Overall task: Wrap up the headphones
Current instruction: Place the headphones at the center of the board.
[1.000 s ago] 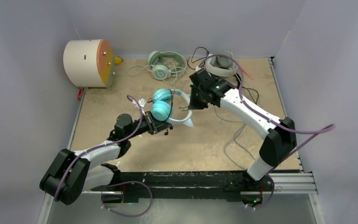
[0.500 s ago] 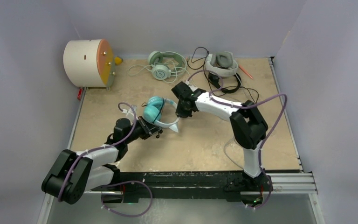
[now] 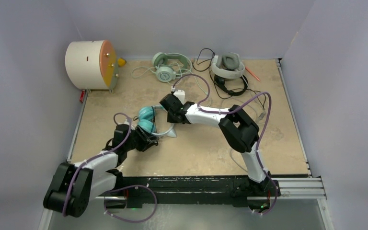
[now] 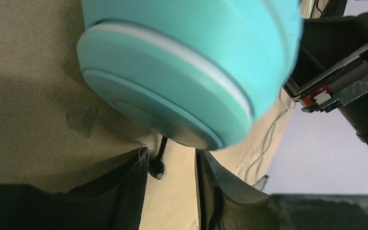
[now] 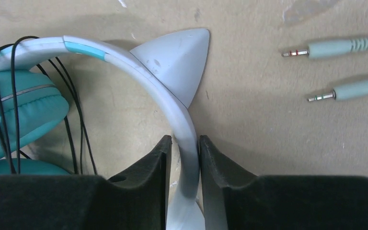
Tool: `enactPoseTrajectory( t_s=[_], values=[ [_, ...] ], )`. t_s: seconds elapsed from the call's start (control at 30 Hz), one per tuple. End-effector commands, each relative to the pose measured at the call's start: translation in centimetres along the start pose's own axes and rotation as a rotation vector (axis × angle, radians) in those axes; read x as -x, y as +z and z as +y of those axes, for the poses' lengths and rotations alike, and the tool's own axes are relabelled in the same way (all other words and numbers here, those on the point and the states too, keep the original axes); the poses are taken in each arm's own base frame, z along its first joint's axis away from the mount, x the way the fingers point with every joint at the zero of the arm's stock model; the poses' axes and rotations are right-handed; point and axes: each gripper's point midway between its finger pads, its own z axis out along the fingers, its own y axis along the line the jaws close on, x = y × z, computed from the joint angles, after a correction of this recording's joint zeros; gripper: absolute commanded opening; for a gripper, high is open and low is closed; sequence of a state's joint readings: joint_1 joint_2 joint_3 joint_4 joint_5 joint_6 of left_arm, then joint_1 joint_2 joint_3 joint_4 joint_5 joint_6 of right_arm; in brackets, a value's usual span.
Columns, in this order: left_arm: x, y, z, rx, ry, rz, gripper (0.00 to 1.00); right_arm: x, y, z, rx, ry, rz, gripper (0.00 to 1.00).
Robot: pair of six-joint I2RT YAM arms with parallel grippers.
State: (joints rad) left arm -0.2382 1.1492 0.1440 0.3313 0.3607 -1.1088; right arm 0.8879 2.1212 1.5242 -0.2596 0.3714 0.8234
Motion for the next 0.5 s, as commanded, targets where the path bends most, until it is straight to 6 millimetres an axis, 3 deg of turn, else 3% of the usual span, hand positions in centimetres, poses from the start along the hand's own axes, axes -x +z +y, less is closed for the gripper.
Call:
enactPoseTrajectory(
  t_s=[0.0, 0.1, 0.27, 0.47],
  values=[
    [1.4, -1.4, 0.7, 0.093, -0.031, -0.075, 0.51, 2.9, -0.8, 2.7, 0.105, -0.015, -0.085, 0.32],
    [1.8, -2.5, 0.7, 0.142, 0.002, -0.1, 0.61, 3.2, -1.4, 3.1, 0.141, -0.062, -0.088, 0.39],
    [1.5, -4.4, 0.2, 0.176, 0.069, -0.077, 0.61, 4.7, -3.5, 3.6, 0.193, -0.16, -0.134, 0.58],
    [1.1, -6.9, -2.7, 0.155, 0.079, -0.048, 0.58, 5.9, -6.8, 2.7, 0.228, -0.224, -0.17, 0.82]
  ],
)
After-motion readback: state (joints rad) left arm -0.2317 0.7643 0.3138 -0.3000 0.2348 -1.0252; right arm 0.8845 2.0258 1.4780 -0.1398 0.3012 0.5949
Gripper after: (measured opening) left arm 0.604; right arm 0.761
